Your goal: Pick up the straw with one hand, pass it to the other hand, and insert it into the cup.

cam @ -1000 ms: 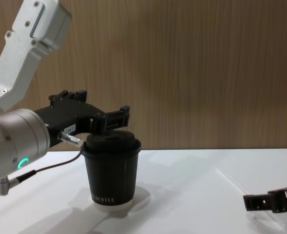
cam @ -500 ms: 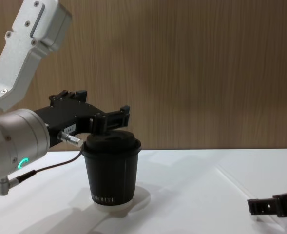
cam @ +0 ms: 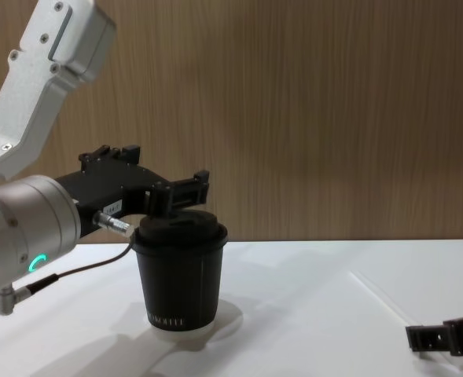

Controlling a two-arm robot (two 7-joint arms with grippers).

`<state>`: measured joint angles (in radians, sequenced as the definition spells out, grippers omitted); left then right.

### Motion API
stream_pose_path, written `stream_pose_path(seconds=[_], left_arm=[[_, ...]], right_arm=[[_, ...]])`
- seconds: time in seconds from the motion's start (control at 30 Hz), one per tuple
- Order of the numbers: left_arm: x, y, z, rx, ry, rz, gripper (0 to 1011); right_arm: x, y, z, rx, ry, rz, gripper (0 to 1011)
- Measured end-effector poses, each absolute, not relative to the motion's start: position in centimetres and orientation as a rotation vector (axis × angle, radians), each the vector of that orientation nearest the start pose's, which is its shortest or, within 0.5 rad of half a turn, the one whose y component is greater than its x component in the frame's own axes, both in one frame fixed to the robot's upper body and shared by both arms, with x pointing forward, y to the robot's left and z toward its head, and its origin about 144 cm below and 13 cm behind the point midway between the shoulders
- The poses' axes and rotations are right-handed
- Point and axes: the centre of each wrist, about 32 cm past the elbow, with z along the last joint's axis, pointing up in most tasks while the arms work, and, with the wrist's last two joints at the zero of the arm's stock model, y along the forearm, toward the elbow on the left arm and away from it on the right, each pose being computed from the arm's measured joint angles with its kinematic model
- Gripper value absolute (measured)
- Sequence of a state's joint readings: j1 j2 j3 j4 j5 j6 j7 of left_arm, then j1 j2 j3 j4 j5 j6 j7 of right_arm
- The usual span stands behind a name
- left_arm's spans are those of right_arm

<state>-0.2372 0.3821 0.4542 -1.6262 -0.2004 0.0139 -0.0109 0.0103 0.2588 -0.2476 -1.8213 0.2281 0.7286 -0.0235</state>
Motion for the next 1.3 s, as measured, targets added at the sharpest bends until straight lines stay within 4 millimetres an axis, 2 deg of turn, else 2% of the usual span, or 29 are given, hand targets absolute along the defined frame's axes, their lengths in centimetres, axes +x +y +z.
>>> stream_pose_path(seconds=[0.07, 0.2, 0.33, 0.37, 0.47, 0.63, 0.8, 1.3], left_arm=[[49.20, 19.84, 120.44, 0.061, -0.268, 1.124, 1003], [49.20, 19.84, 120.44, 0.061, -0.268, 1.124, 1003], [49.20, 19.84, 120.44, 0.061, -0.268, 1.124, 1003], [49.20, 19.84, 120.44, 0.061, -0.268, 1.124, 1003], [49.20, 19.84, 120.44, 0.061, -0.268, 1.124, 1003], [49.20, 19.84, 120.44, 0.061, -0.268, 1.124, 1003], [49.20, 19.84, 120.44, 0.061, -0.268, 1.124, 1003], [49.20, 19.84, 120.44, 0.061, -0.268, 1.124, 1003]], right_arm=[[44.33, -20.80, 120.44, -0.487, 0.315, -1.272, 861], [44.34, -20.83, 120.38, -0.488, 0.319, -1.273, 707], [44.37, -20.82, 120.29, -0.489, 0.324, -1.270, 628], [44.38, -20.81, 120.25, -0.489, 0.326, -1.269, 566], [44.40, -20.80, 120.18, -0.491, 0.329, -1.266, 490], [44.45, -20.74, 119.98, -0.496, 0.338, -1.258, 309], [44.49, -20.66, 119.85, -0.499, 0.342, -1.250, 230], [44.53, -20.46, 119.58, -0.506, 0.346, -1.225, 84]])
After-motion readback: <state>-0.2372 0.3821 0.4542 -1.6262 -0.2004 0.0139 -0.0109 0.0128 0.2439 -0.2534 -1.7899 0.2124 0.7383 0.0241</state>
